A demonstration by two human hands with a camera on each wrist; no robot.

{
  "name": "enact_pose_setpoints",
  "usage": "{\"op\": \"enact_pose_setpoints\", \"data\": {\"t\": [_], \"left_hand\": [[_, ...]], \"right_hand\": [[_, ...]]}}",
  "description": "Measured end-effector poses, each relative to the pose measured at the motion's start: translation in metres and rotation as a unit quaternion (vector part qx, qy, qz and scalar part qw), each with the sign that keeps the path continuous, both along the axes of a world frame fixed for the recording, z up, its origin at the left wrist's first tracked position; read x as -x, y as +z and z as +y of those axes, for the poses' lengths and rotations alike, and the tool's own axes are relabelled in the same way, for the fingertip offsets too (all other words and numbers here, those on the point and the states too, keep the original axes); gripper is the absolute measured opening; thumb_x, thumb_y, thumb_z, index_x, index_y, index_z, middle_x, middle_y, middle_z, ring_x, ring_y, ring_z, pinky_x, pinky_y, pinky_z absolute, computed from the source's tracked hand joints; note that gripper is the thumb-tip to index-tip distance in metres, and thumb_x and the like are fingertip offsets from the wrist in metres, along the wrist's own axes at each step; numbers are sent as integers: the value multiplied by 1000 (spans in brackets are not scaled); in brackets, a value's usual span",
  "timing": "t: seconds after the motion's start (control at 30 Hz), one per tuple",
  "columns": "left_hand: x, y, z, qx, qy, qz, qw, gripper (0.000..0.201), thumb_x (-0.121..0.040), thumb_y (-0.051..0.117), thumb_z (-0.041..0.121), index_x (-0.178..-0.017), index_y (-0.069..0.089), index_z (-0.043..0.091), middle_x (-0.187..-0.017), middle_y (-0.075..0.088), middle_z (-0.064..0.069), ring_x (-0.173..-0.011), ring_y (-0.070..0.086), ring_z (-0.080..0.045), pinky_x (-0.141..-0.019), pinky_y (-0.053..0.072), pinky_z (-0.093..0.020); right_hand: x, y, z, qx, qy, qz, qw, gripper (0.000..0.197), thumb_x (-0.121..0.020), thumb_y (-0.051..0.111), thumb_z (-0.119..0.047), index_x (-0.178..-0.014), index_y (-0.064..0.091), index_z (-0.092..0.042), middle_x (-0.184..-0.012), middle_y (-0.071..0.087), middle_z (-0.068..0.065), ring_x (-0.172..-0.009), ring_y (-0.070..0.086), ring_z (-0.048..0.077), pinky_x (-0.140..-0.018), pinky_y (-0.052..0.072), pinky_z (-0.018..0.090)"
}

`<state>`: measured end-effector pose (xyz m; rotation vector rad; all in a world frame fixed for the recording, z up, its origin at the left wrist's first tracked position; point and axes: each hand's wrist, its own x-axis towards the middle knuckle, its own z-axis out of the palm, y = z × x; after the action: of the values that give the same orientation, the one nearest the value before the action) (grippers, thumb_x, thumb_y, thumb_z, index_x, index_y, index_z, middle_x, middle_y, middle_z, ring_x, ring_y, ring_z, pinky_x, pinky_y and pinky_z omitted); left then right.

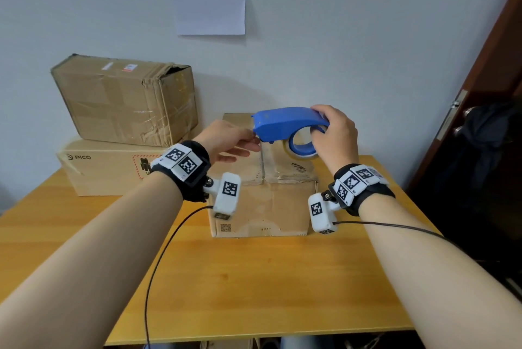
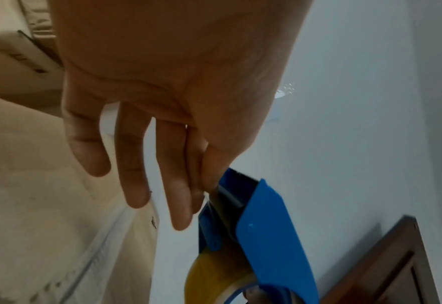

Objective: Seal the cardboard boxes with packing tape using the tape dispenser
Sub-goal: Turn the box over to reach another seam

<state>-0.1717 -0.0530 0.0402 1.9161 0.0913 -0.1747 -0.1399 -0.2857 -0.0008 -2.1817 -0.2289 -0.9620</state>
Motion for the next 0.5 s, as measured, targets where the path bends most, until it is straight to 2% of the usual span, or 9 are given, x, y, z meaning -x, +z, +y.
{"op": "enact_pose_setpoints", "data": {"t": [0.07, 0.17, 0.27, 0.5], "left_hand": [[1, -1, 4, 7, 2, 8, 1000, 18, -96, 62, 30, -97, 75, 17, -91, 79, 5, -92, 71, -12, -92, 51, -35], [2, -3, 6, 39, 16, 15, 999, 20, -94, 65, 28, -103, 75, 14, -93, 79, 4, -90, 68, -12, -91, 52, -36], [3, -1, 11, 70, 18, 16, 997, 16, -95, 65, 30, -99, 75, 18, -93, 78, 5, -91, 69, -12, -91, 52, -36], [3, 4, 13, 54, -2, 13, 998, 17, -98, 60, 30, -99, 74, 20, -84, 76, 7, -93, 73, -13, -87, 50, -35]], "right_hand": [[2, 2, 2, 19, 5, -20, 1000, 43, -83, 65, 2, -122, 67, -16, -112, 70, 3, -101, 64, 23, -85, 49, 26], [3, 6, 4, 34, -7, -23, 999, 44, -83, 66, -3, -123, 65, -21, -110, 71, 1, -98, 65, 24, -79, 55, 33], [4, 7, 0, 68, -23, -12, 997, 43, -85, 65, -9, -125, 63, -24, -106, 72, 1, -93, 66, 28, -74, 56, 36], [7, 8, -5, 80, -28, -19, 996, 45, -84, 66, -9, -126, 62, -25, -108, 72, 0, -94, 67, 28, -72, 57, 36]]}}
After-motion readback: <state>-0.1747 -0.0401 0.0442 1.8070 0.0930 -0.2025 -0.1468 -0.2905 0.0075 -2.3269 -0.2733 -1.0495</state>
